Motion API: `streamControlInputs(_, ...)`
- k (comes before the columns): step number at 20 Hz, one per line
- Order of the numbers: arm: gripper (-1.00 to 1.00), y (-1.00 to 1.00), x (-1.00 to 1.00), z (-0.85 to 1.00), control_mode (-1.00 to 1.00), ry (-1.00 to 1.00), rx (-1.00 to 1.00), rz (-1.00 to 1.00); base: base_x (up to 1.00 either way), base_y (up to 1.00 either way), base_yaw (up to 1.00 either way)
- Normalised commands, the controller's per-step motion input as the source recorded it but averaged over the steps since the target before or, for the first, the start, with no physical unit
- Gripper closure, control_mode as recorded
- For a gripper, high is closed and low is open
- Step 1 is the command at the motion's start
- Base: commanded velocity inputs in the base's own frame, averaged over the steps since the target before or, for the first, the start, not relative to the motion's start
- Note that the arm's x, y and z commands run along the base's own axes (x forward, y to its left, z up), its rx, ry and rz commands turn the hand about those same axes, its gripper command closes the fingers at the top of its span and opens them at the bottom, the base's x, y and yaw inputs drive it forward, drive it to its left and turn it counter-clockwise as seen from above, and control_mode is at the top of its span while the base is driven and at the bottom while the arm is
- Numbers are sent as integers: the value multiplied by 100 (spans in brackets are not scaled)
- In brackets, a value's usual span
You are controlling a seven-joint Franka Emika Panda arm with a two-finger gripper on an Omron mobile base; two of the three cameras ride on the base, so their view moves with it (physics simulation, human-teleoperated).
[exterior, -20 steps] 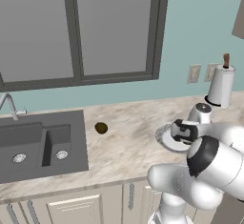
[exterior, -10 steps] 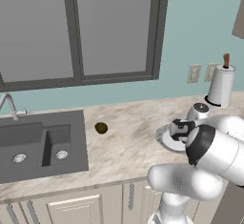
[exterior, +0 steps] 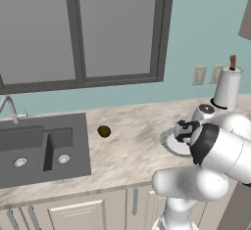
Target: Pick the avocado and bread from the counter and place them on the plate. Then pick the jam from the cabinet and place it next to the plate. Lastly close the cabinet door.
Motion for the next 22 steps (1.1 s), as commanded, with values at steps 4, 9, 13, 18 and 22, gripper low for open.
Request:
streamControlInputs(4,-100,0,0,5,-100,0,0,0,0,0,0)
streamControlInputs(9,-100,0,-5,22,-100,0,0,0,0,0,0)
streamControlInputs(13,-100,0,-6,28,-100,0,0,0,0,0,0)
streamControlInputs(18,-100,2,-9,42,-100,0,0,0,0,0,0)
streamControlInputs(22,-100,21,-28,26,-100,-1,0,0,0,0,0)
